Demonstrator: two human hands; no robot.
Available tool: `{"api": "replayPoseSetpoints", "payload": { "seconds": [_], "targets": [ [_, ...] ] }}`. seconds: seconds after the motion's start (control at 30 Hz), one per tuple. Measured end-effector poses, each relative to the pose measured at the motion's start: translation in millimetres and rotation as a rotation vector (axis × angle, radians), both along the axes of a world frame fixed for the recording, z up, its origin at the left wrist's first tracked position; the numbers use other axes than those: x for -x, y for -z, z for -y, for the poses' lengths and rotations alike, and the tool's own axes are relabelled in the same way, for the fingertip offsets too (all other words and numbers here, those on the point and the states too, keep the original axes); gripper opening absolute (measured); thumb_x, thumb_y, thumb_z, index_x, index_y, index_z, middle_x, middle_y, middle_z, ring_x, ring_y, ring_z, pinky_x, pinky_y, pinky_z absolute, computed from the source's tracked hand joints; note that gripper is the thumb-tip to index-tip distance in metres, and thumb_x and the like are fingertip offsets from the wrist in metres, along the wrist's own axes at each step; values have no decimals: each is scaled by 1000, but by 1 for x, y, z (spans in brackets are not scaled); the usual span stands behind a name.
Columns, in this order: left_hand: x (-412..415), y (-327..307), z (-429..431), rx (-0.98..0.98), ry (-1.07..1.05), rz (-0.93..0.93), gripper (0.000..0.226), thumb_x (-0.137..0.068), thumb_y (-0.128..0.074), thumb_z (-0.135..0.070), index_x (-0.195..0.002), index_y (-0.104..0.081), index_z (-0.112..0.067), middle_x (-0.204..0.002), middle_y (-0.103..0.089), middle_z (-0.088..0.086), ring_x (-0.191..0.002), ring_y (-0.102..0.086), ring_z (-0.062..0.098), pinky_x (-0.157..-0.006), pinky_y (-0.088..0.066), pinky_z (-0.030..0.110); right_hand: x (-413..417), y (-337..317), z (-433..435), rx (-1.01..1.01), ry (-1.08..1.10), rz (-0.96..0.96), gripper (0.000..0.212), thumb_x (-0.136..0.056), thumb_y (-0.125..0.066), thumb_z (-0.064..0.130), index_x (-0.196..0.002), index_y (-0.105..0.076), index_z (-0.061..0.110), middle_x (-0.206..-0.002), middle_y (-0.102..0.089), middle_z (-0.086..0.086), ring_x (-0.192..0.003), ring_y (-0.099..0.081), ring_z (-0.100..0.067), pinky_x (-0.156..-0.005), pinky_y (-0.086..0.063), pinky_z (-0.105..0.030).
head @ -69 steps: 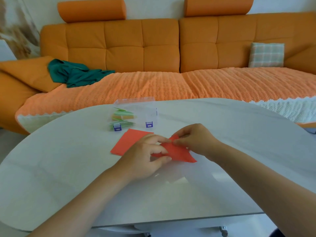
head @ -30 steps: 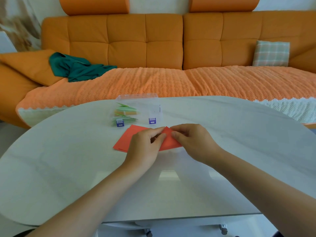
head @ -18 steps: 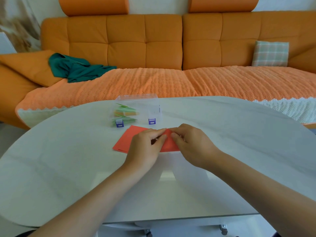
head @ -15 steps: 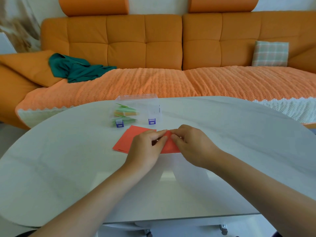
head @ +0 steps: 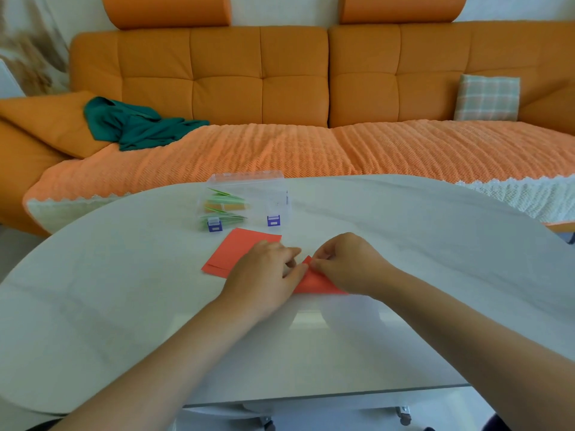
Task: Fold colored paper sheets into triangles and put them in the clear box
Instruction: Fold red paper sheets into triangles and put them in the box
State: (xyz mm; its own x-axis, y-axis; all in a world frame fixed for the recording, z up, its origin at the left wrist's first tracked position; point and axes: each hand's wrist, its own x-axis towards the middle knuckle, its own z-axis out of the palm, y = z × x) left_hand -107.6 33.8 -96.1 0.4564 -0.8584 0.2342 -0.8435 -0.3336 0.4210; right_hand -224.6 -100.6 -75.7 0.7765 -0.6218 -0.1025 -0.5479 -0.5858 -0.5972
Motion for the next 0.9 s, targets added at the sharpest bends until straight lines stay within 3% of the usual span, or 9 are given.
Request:
{"api": "replayPoseSetpoints", "payload": {
  "seconds": [0.07,0.13,0.2,0.33,0.43,0.57,0.67,0.8,0.9],
  "targets": [
    [-4,-1,-3,73,53,51,27,-97,-56,-38,-117,-69,-25,-108,-62,-11,-114,-50,9,-93,-41,26,-1,2,-1,45,-9,-49,24,-91,-59,37,-80,-76,24,-78,-71,8,-82,-65,-16,-79,-53,-33],
    [-8,-1,-5,121,153,-3,17,-96,-57,-34,-102,-70,-25,-97,-58,-18,-102,-51,2,-85,-40,23,-3,4,-2,112,-25,-91,24,-93,-57,38,-83,-76,26,-79,-70,11,-83,-63,-15,-83,-47,-32],
    [-9,1,-8,61,252,-36,24,-94,-53,-42,-99,-71,-27,-95,-58,-20,-96,-51,0,-84,-42,23,-5,5,-3,180,-23,-106,26,-94,-55,39,-85,-76,27,-84,-70,11,-86,-62,-14,-87,-44,-32],
    [-13,4,-13,-54,346,8,46,-90,-41,-56,-117,-71,-32,-109,-61,-17,-106,-49,1,-95,-40,20,-5,8,-4,316,-18,-110,29,-95,-51,38,-84,-74,26,-83,-71,9,-86,-62,-15,-93,-39,-36],
    [-12,4,-15,-79,353,44,49,-89,-40,-56,-121,-69,-32,-114,-60,-17,-109,-49,3,-95,-44,26,-4,10,-6,446,-35,-119,27,-93,-49,42,-88,-73,31,-85,-71,11,-88,-63,-13,-92,-38,-36],
    [-9,2,-17,-84,351,88,51,-88,-39,-55,-119,-69,-28,-115,-61,-15,-108,-50,6,-92,-47,32,1,9,-5,569,-94,-32,26,-92,-55,53,-111,-66,40,-105,-65,13,-99,-60,-13,-88,-37,-34],
    [-6,0,-19,-93,354,114,51,-88,-39,-55,-120,-69,-28,-116,-61,-13,-107,-52,9,-91,-47,32,6,7,-4,671,-222,-37,21,-95,-53,44,-105,-72,41,-105,-62,11,-95,-55,-15,-85,-37,-34],
    [-2,-2,-22,-156,360,193,54,-88,-37,-60,-131,-60,-38,-122,-58,-10,-112,-48,10,-89,-38,24,5,4,-5,600,-243,-113,28,-98,-47,37,-98,-75,40,-97,-65,8,-91,-55,-17,-87,-39,-36],
    [5,-3,-26,-190,368,262,55,-88,-36,-61,-134,-57,-41,-125,-58,-7,-113,-49,15,-94,-39,30,4,4,-3,566,-232,-111,27,-97,-49,38,-96,-76,40,-97,-66,9,-92,-56,-16,-89,-39,-35]
  ]
}}
